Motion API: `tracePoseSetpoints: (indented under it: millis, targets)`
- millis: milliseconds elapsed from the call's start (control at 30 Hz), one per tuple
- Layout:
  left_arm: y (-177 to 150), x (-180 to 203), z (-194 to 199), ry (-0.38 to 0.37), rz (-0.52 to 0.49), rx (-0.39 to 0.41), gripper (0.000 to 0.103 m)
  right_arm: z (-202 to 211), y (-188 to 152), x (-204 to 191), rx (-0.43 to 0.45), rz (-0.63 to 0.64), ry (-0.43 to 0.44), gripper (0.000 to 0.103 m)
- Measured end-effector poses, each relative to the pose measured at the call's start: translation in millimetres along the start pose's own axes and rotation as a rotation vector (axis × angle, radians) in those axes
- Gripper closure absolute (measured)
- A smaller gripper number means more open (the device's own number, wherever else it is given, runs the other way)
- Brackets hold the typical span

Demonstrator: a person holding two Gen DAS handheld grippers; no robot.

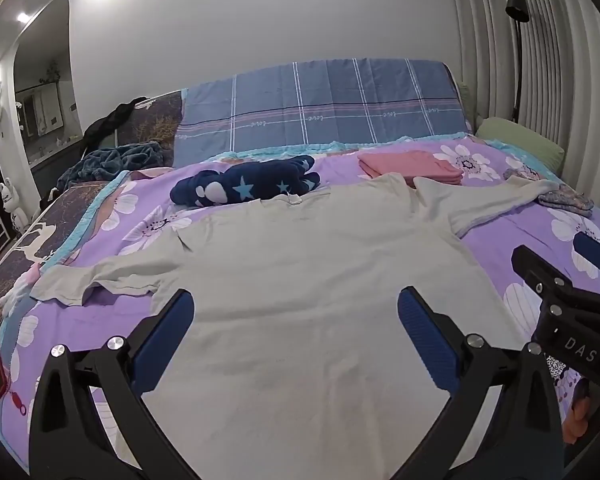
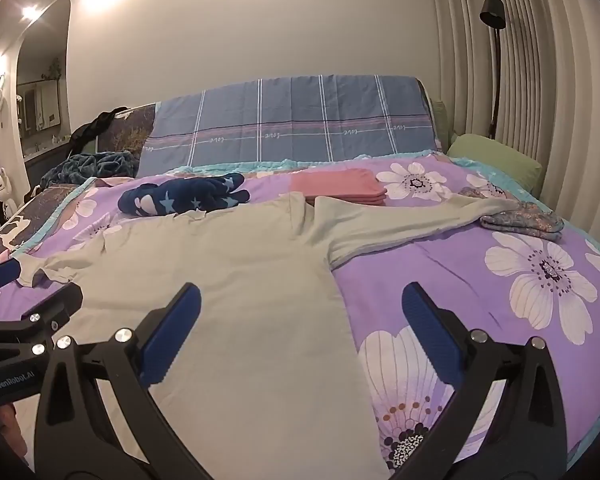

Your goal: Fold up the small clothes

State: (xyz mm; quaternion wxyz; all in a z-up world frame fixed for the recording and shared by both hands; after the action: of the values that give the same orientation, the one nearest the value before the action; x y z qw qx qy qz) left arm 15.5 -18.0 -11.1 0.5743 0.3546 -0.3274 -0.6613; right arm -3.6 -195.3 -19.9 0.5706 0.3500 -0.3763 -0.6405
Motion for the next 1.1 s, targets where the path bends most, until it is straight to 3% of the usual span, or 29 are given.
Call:
tracePoseSetpoints:
  millis: [167,333,567,1100]
  targets:
    - [-2.8,0.7,-6.2,-0.023,0.009,-0.012,0.001,-1.9,0.0,-0.6,-0.007,-0.002,-0.004,0.002]
    - [-4.8,-3.9,-11.9,-0.108,0.062,-0.020,0.001,-3.1,-1.8,-2.7,-0.009,0.004,-0.013,0.002]
    - [-8.6,2.0,-11.4,-0.080,0.018,-0.008,0.001,-7.0,-3.3,-6.4,-0.021,0.010,-0.006,0.002]
    - [-16.9,-7.1,-17.9,-0.061,0.030,-0.028,0.001,-12.8,-10.4,-15.4,-0.073,0.020,0.005,0.002]
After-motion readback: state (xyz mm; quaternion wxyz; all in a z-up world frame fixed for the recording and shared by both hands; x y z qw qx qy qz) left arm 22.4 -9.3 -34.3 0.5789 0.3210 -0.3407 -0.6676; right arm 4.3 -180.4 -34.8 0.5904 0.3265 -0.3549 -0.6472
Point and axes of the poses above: each gripper's, at about its wrist camera, not at the fingertips, and z roughly against the way its jaws point, x to its right, y to its top, the point moved 1 cm from there along -z, roughly the way its jaws point, and after that the axes turned 1 degree about z, right-handed, at the moved point
